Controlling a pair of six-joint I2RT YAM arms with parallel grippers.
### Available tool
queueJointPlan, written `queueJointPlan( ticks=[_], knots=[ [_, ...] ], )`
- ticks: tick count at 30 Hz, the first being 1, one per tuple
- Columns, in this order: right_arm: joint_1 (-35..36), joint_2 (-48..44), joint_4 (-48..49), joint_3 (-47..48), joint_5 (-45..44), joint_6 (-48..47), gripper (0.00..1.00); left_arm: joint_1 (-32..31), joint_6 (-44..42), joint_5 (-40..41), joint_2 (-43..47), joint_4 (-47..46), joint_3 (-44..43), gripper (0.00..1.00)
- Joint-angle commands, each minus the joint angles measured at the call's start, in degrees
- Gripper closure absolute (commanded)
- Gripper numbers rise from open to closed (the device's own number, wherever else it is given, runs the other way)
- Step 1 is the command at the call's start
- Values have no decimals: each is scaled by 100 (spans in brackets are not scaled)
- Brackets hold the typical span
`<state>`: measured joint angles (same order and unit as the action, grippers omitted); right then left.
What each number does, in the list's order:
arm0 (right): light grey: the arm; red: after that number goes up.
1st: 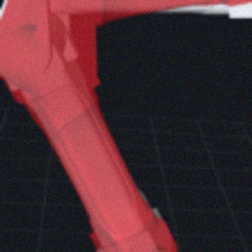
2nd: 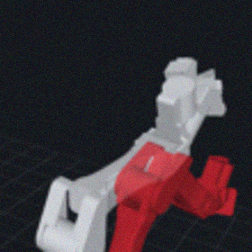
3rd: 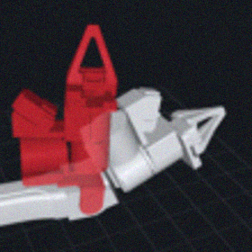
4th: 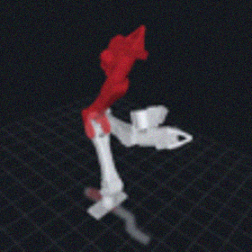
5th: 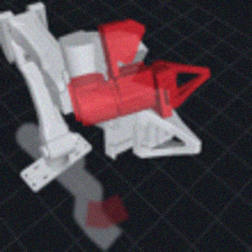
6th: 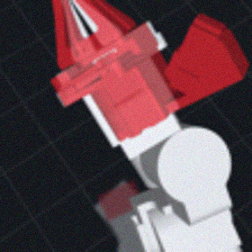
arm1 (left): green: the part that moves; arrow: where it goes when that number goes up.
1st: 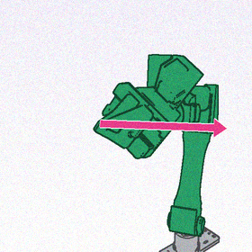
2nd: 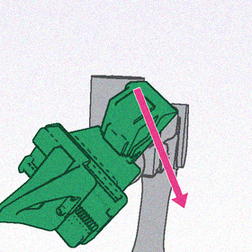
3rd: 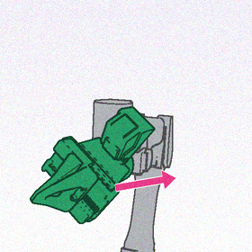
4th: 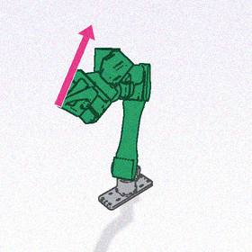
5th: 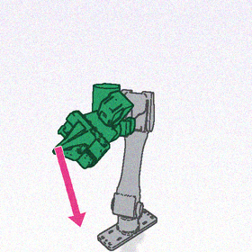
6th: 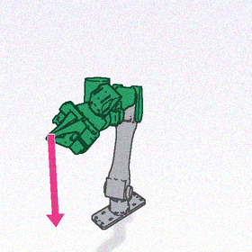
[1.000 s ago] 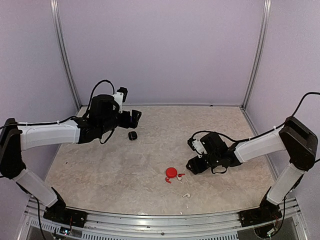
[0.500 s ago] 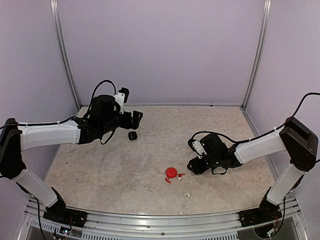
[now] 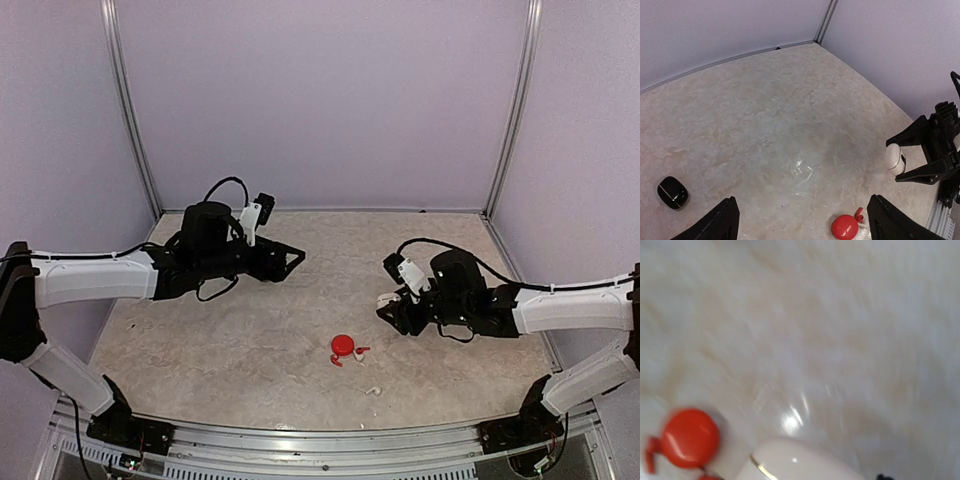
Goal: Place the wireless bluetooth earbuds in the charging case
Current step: Pick up the charging case from the center of the board, then pass from the right arm to the left
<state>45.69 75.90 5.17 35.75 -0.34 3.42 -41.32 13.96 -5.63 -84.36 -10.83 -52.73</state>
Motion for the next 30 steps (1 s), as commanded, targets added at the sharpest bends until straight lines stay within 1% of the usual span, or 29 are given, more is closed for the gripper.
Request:
queueJointPlan(
  ticks=[1,4,7,14,21,25,30],
  knots=[
    [231,-687,409,-146,213,-709,51,-447,162,-1133,9,338,-468,12],
    [441,-1069,632,-286,257,-837,52,-805,181,-1269,-267,736,-861,13],
    [756,-1265,613,-300,83,-1011,52,-1052,436,-1487,-489,704,-1028,14],
    [1525,-1413,483,-171,-879,-1388,52,-1393,711,-2067,-858,740,-1401,17],
    [2041,-1371,441,-19,-1616,-1732,53,-1600,802,-2290,-1043,739,-1462,20],
    [2256,-1269,488,44,-1965,-1898,53,-1700,813,-2303,-1171,802,-1555,25],
    [2463,-1251,609,72,-2257,-2027,53,-1710,889,-2255,-1245,733,-1573,33]
  ],
)
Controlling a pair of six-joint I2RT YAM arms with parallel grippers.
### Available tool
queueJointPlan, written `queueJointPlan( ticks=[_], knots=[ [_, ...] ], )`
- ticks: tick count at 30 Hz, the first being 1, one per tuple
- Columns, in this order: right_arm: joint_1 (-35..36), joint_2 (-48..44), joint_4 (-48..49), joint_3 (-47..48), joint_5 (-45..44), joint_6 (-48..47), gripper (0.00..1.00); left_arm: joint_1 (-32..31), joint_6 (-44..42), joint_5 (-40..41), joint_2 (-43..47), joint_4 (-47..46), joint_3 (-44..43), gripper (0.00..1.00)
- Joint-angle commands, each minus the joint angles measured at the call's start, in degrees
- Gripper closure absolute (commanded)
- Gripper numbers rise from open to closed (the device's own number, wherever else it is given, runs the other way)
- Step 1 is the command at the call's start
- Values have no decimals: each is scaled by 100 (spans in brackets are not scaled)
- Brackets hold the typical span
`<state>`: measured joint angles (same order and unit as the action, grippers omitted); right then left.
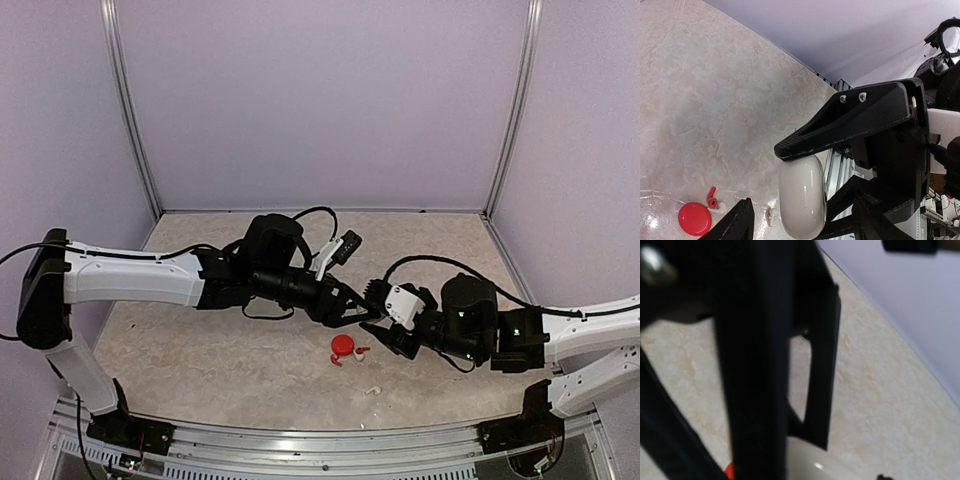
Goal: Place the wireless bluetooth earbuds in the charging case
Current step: Pass from the right arm to the left
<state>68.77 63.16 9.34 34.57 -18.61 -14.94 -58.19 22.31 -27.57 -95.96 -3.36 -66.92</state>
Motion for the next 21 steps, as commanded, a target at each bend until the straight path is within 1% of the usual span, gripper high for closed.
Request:
queueJointPlan(
  ticks=[1,6,8,13,14,16,19,21],
  knots=[
    [168,10,203,191,-451,-206,53,-23,61,-17,-93,-8,-155,35],
    [190,-93,252,144,-474,-245,53,-8,-4,131,-34,60,-164,48],
    [189,-146,288,110,-450,-259,53,0,-30,179,-2,67,-164,56],
    [189,-257,375,33,-425,-290,50,27,-106,205,41,56,-155,69],
    [189,-276,375,26,-416,-277,48,27,-116,217,55,54,-148,71],
    [189,-343,401,0,-403,-250,39,43,-132,213,94,26,-117,75],
    [189,-523,398,-48,-334,-140,31,69,-243,205,180,-31,-33,78],
    [184,-702,388,-107,-174,-108,22,95,-424,208,251,-33,24,80]
  ],
)
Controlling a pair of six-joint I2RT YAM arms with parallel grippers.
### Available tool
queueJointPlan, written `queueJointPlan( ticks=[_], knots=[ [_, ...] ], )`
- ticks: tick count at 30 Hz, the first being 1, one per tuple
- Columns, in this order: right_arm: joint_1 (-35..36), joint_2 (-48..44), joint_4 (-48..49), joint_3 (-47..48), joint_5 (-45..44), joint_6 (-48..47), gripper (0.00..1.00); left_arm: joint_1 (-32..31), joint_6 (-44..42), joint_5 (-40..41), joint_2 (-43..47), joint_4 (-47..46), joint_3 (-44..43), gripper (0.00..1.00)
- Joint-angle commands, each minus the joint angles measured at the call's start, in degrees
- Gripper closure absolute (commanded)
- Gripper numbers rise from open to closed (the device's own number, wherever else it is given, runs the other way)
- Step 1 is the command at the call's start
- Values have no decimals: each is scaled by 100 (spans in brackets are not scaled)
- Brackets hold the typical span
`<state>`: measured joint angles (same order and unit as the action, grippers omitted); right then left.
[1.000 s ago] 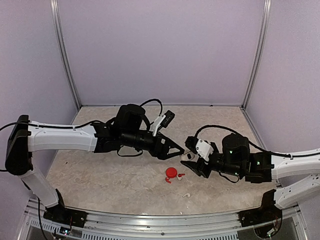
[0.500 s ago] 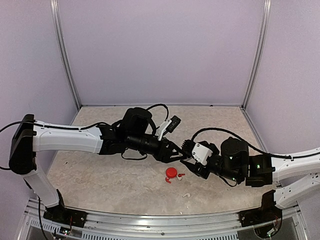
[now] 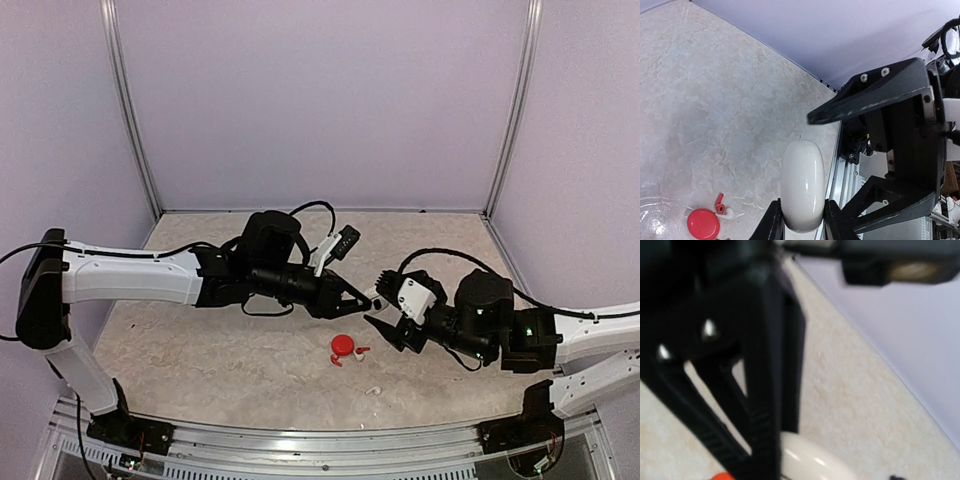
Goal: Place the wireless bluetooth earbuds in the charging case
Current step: Pass from the right arm to the left, then pass from the left arm to the right
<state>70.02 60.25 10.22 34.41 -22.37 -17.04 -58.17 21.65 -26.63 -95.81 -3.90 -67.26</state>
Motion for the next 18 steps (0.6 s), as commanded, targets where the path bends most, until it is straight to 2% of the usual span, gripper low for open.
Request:
queueJointPlan(
  ticks=[1,4,8,14,18],
  knots=[
    [54,-518,278,-123,315,99,18,107,-481,153,297,80,67,80],
    [-121,-865,131,-146,810,234,9,213,-838,191,472,241,128,81],
    [-691,-1233,-37,-110,2159,718,7,247,-1447,140,802,206,370,82],
    [-1394,-1026,-291,82,4244,1345,13,121,-2331,5,1359,25,711,83],
    [-1676,-826,-182,119,5056,1635,20,-156,-2699,26,1650,-71,766,83]
  ],
)
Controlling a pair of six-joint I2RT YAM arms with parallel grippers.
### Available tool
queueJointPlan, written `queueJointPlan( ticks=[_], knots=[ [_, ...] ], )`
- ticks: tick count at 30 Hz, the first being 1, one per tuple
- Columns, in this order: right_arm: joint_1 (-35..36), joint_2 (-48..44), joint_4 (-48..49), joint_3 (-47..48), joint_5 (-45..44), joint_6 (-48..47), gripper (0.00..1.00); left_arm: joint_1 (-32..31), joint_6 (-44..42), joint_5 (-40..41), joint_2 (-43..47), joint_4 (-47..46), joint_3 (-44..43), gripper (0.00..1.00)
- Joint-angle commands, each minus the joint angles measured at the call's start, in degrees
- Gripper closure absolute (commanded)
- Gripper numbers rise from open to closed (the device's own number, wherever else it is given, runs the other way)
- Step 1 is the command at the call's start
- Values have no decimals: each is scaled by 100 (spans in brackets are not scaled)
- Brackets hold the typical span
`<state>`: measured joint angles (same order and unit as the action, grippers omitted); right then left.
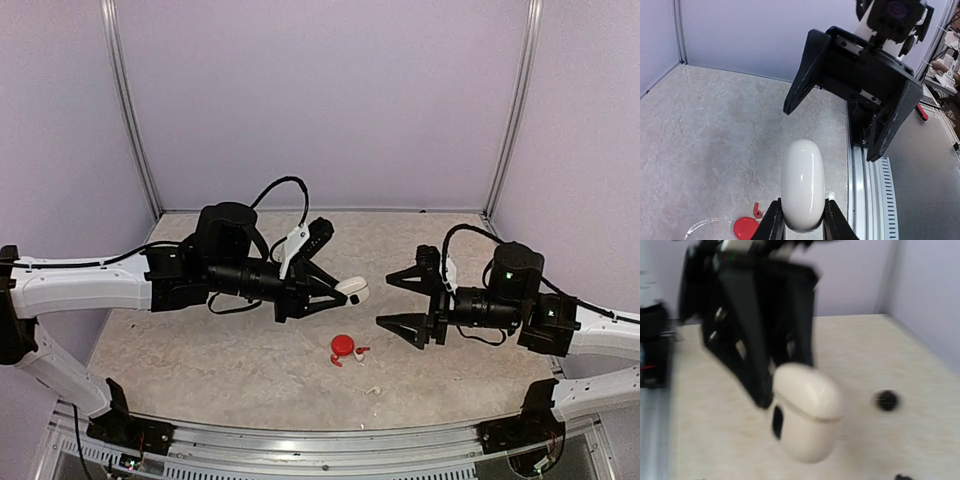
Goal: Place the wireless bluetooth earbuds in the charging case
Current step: Pass from the left arm to the right
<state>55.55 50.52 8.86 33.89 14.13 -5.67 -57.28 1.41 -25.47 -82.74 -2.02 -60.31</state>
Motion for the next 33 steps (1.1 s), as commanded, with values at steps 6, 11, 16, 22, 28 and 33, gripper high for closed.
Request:
queueJointPlan(
  ticks=[6,11,16,22,28,33],
  knots=[
    [-359,554,342,301,2218,798,31,-589,-973,150,402,-273,-4,84],
    [-357,670,714,336,2403,935,40,-677,-998,252,373,-349,-7,84],
    [-361,765,945,320,2577,1056,46,-684,-920,329,390,-497,42,84],
    [-361,901,1216,301,2718,1148,54,-688,-858,342,373,-640,72,85],
    [-363,889,1300,302,2709,1154,57,-687,-869,352,334,-632,72,85],
    [-367,889,1353,272,2742,1191,59,-681,-879,332,303,-633,64,85]
  ],
)
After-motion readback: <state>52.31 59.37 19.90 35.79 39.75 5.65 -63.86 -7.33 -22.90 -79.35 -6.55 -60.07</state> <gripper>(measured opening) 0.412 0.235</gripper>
